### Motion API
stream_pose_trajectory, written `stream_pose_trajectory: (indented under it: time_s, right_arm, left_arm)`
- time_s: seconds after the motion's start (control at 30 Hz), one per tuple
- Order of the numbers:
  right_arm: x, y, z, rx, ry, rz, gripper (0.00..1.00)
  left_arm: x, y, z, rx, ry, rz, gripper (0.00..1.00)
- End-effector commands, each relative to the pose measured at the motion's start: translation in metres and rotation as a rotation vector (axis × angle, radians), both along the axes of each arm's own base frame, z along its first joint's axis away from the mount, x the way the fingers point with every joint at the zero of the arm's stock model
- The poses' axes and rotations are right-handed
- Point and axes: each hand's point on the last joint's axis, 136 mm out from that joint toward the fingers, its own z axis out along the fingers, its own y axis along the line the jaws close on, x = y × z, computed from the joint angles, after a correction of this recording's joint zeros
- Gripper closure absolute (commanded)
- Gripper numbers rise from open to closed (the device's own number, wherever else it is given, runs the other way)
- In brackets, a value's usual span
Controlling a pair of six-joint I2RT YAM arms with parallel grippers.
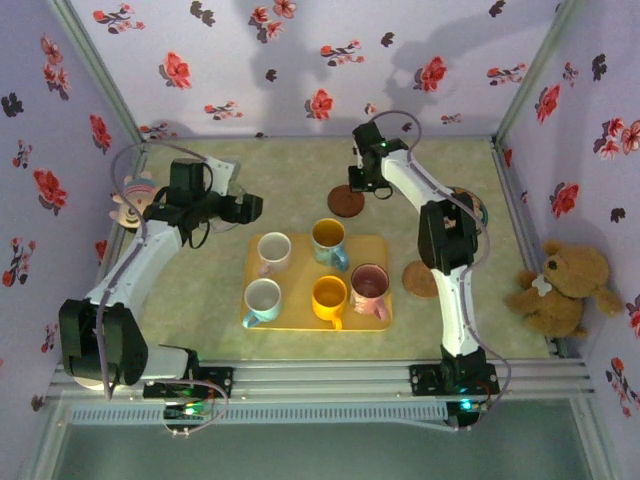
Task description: Place the cup by the coaster
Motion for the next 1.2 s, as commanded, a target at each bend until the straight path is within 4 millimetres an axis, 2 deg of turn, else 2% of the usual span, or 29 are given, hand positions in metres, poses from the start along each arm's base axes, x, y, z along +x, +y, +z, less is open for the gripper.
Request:
stream_pose_trajectory:
  time_s: [0.0, 0.3, 0.63, 0.83, 1.17]
  right_arm:
    - [0.004, -0.003, -0.011, -0.013, 0.032, -0.039, 1.00]
    - [0.012, -0.006, -0.039, -0.048, 0.066, -0.095, 1.00]
    - [0.008, 0.012, -0.057, -0.046, 0.111, -0.083, 1.00]
    - [-0.002, 0.034, -0.068, -0.004, 0.156, -0.061, 1.00]
    - [-0.022, 0.080, -0.070, 0.117, 0.220, 0.007, 1.00]
  left_arm:
    - [0.004, -0.004, 0.002, -0.035, -0.015, -0.002, 0.00]
    - [0.005, -0.002, -0.008, -0.022, 0.000, 0.009, 0.00]
    - [0.007, 0.003, -0.018, -0.023, 0.020, 0.058, 0.00]
    - [0.007, 0.007, -0.025, 0.000, 0.028, 0.067, 0.00]
    - [0.008, 0.012, -0.028, 0.001, 0.037, 0.084, 0.00]
